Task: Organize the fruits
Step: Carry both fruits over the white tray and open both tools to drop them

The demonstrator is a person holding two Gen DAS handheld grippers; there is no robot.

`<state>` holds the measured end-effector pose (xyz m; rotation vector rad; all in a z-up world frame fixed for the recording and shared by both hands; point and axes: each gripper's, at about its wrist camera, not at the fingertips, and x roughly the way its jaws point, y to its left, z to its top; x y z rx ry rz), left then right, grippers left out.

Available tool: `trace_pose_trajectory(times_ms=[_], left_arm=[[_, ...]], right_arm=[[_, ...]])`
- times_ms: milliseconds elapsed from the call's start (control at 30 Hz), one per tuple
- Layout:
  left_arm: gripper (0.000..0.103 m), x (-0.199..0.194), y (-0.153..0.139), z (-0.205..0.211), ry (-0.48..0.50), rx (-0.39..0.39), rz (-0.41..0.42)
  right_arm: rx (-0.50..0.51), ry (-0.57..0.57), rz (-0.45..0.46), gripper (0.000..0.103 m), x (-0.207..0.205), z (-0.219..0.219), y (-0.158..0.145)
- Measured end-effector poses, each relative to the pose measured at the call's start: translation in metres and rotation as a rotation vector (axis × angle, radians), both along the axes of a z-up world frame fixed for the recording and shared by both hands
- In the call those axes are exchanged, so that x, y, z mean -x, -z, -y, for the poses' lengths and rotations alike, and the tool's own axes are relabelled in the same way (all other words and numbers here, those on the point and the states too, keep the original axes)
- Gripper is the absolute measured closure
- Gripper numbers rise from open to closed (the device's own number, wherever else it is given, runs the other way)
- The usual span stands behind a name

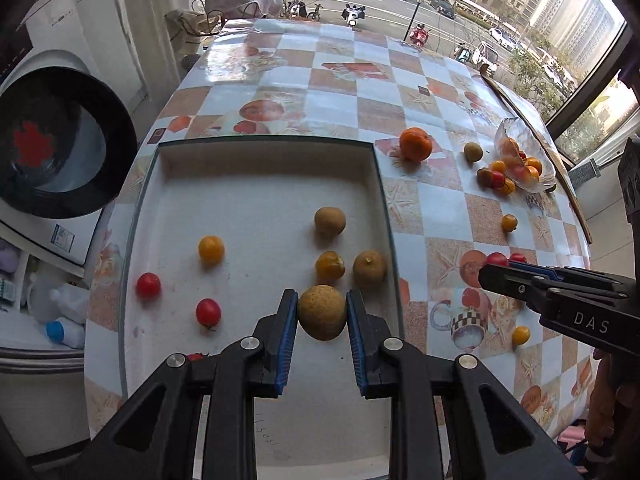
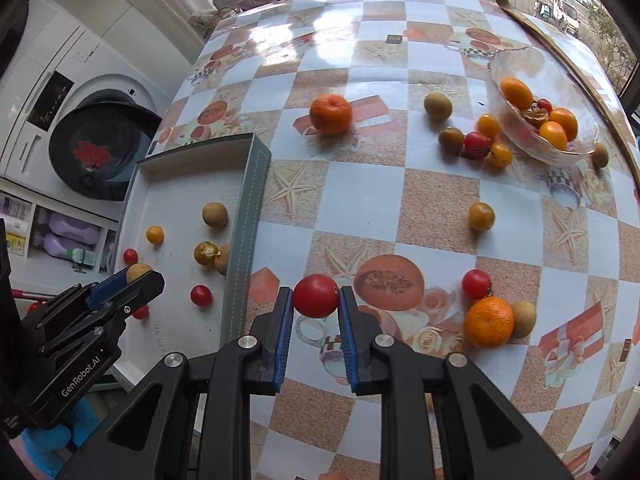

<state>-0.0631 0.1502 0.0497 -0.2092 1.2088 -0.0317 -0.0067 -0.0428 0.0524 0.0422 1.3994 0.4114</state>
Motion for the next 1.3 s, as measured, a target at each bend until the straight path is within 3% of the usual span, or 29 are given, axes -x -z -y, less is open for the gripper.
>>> trace_pose_trajectory(times_ms=[567, 900, 1300], left_arm=[[0.077, 0.058, 0.042, -0.058, -0.107, -0.064, -0.117], [0.077, 0.06, 0.06, -0.06, -0.107, -0.078, -0.149], [0.076, 0.061, 0.06, -0.055, -0.098, -0.097, -0.157]], right_arm=[[-0.015, -0.226, -0.077, 0.079, 0.04, -0.102, 0.023], [0.031, -0.264, -0.115, 0.078, 0.046, -0.121, 0.048], [0.075, -0.281, -0.124, 0.077, 0.047, -0.132, 0.063]])
